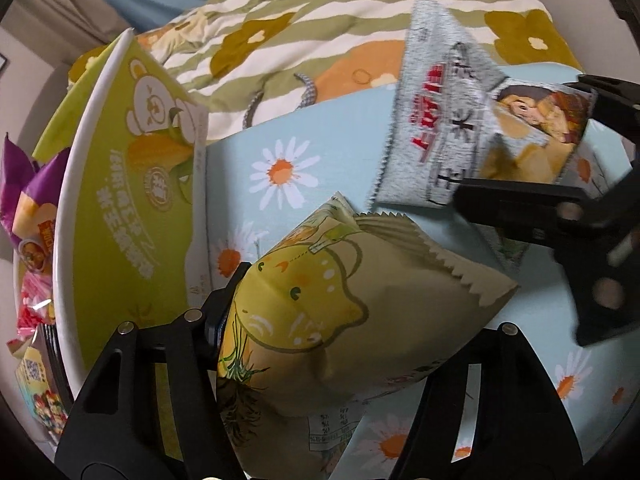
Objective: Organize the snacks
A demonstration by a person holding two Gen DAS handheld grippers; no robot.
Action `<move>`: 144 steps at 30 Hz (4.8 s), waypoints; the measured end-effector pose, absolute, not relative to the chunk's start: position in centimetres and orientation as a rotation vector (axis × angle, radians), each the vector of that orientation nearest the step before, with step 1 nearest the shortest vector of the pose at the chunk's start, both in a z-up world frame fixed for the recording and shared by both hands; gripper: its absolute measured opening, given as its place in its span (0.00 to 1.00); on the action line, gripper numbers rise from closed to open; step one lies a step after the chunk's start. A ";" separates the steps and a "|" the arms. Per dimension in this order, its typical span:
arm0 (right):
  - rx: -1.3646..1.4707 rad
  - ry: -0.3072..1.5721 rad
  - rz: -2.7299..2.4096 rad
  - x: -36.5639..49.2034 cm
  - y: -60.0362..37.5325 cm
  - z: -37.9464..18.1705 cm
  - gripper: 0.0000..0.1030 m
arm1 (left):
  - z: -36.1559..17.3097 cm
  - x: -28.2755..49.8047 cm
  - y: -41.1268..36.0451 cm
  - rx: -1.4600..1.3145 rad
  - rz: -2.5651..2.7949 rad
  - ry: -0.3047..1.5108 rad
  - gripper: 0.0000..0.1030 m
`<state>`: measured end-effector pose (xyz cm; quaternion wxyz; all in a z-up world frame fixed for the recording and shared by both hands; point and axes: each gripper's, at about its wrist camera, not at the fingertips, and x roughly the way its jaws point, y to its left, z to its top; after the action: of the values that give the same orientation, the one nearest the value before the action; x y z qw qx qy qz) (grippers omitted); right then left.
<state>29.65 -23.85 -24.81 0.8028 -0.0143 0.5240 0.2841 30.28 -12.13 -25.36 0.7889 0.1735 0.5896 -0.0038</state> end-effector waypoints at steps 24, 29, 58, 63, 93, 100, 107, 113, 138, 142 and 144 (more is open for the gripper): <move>0.060 1.090 0.405 24.0 -29.3 -21.8 0.49 | -22.7 26.8 -15.8 0.358 -0.099 1.200 0.60; 0.071 1.061 0.367 22.4 -30.0 -18.5 0.49 | -18.5 25.9 -15.6 0.306 -0.107 1.131 0.60; 0.092 0.876 0.373 23.9 -6.2 -6.5 0.48 | -7.8 27.9 12.2 0.132 -0.110 0.962 0.61; 0.142 0.884 0.290 23.8 -4.5 -7.3 0.48 | -8.4 28.1 13.2 0.124 -0.222 0.953 0.87; 0.071 0.971 0.258 32.3 -0.8 -9.3 0.49 | -4.1 25.9 18.1 0.001 -0.179 0.824 1.00; 0.018 0.970 0.258 34.4 0.4 -11.5 1.00 | -5.9 26.8 19.1 -0.025 -0.164 0.865 1.00; 0.023 0.940 0.242 33.1 0.0 -10.6 1.00 | -6.5 26.3 19.8 -0.048 -0.162 0.884 1.00; 0.030 0.864 0.214 30.2 -0.2 -6.5 1.00 | -4.1 24.5 20.0 -0.033 -0.173 0.826 1.00; -0.012 0.681 -0.128 5.3 -5.6 2.9 1.00 | 2.1 8.4 12.5 0.000 -0.167 0.621 1.00; -0.025 0.666 -0.152 3.5 -6.5 2.9 1.00 | 2.0 6.9 11.2 -0.003 -0.174 0.614 1.00; -0.032 0.665 -0.151 2.8 -6.7 2.8 1.00 | 2.0 6.5 10.9 -0.001 -0.171 0.613 1.00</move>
<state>2.81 -6.69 2.79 0.9424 -0.0159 0.3259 -0.0739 6.49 10.88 1.96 0.9498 -0.0006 0.3012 -0.0840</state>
